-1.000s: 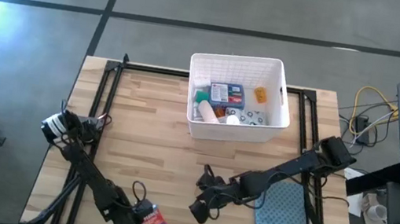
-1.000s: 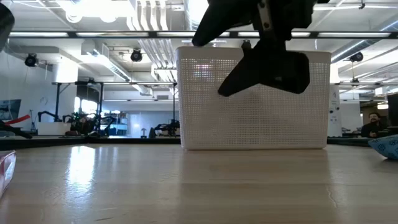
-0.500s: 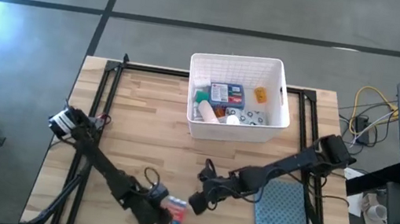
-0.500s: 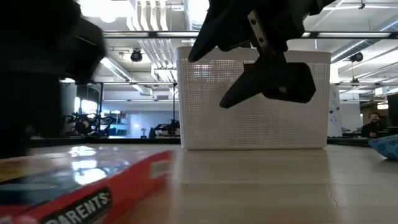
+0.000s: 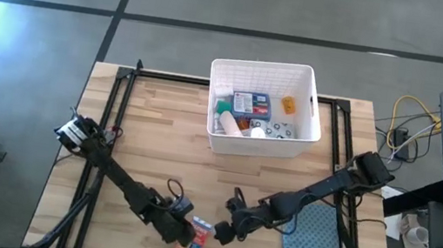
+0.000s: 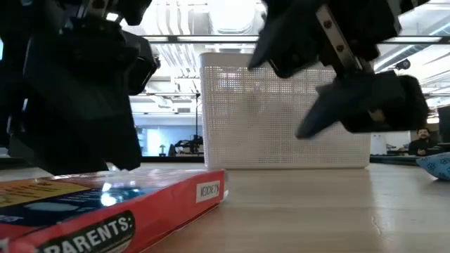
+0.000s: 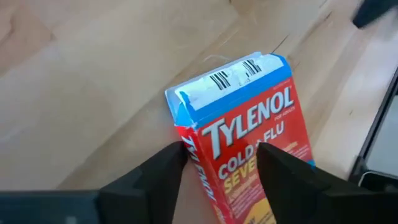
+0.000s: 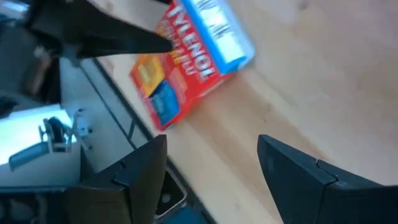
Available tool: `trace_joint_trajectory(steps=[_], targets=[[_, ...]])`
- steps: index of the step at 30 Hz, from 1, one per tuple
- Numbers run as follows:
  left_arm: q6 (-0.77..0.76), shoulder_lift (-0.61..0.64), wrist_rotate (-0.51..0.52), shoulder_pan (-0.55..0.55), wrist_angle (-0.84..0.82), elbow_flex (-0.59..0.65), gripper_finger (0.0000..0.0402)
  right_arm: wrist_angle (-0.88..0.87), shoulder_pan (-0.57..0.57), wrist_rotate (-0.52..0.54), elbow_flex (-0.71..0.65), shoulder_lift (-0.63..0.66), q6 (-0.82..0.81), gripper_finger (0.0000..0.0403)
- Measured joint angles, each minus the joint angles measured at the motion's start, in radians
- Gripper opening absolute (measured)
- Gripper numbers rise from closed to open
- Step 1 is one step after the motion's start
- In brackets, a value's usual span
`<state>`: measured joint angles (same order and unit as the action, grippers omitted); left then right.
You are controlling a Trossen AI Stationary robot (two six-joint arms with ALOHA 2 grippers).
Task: Pick & place medical supplies in basket/bin
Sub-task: Put the red medicine box into the white bin
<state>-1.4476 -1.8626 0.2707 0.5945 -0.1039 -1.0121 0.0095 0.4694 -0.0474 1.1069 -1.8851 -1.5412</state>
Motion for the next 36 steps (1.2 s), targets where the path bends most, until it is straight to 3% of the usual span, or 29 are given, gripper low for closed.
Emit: trace_joint_trajectory(steps=[8,13,18,26,30,36], targets=[[0.078,0.000,0.011,-0.039,-0.013,0.023,0.0112,-0.004,-0.005,0.057,-0.029,0.000,-0.072,0.0240],[0.095,0.001,0.031,-0.127,-0.054,0.053,0.0054,-0.003,-0.008,0.133,-0.028,0.000,-0.057,0.0240],[0.244,0.033,0.087,-0.224,-0.066,0.056,0.0007,-0.002,-0.013,0.171,-0.028,0.000,-0.072,0.0240],[0.431,0.157,0.081,-0.307,-0.094,0.054,0.0000,-0.006,-0.014,0.213,-0.027,0.000,-0.109,0.0240],[0.445,0.244,0.080,-0.294,-0.142,0.057,0.0000,-0.006,-0.014,0.231,-0.025,0.000,-0.108,0.0240],[0.439,0.459,0.176,-0.265,-0.261,0.035,0.0000,-0.006,-0.014,0.231,-0.024,0.000,-0.085,0.0240]])
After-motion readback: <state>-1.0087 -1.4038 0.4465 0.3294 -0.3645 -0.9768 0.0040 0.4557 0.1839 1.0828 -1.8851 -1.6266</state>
